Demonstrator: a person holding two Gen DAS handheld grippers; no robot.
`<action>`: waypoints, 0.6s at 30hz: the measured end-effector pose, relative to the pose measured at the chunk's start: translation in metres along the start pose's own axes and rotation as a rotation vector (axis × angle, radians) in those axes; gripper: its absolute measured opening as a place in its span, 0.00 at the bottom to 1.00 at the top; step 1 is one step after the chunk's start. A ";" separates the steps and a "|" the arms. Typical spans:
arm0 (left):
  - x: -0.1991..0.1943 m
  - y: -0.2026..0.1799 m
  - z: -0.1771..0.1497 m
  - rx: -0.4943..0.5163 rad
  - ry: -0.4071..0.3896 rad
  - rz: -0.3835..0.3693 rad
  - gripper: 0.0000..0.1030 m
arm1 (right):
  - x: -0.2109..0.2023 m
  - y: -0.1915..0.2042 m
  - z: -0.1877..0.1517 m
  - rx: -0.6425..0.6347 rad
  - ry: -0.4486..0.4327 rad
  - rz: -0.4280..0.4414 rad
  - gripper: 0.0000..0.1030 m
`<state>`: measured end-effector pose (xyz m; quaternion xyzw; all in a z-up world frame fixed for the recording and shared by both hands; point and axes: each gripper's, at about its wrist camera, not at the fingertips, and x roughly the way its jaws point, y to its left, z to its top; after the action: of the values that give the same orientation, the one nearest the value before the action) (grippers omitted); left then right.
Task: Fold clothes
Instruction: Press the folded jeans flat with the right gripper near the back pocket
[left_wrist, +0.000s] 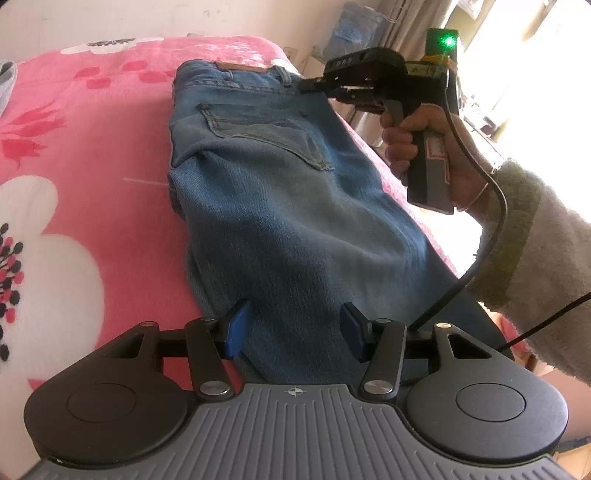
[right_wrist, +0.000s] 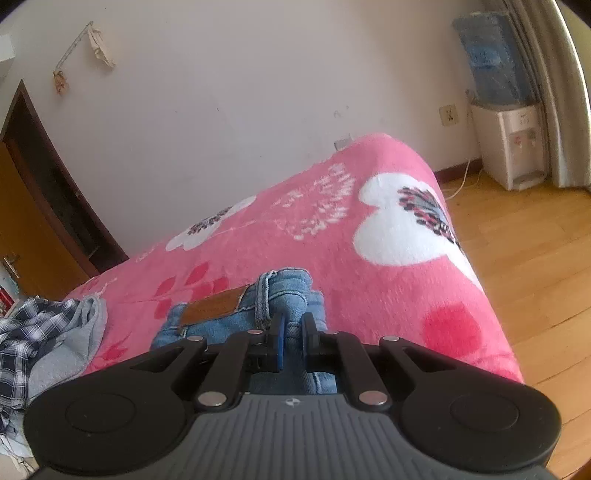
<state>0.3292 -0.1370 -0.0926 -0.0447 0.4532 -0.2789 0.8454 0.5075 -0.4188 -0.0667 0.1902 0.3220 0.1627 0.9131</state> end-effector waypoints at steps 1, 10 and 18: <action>-0.001 0.001 0.000 0.002 -0.001 0.000 0.51 | 0.003 0.000 -0.001 -0.009 0.011 0.003 0.09; -0.002 -0.001 -0.001 0.016 0.002 0.003 0.52 | 0.009 -0.013 -0.002 0.051 0.083 -0.008 0.32; -0.005 0.005 -0.002 0.005 0.002 -0.024 0.52 | -0.094 -0.025 -0.029 0.119 0.133 -0.004 0.34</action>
<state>0.3275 -0.1304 -0.0916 -0.0478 0.4529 -0.2901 0.8417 0.4237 -0.4735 -0.0492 0.2325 0.3913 0.1537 0.8771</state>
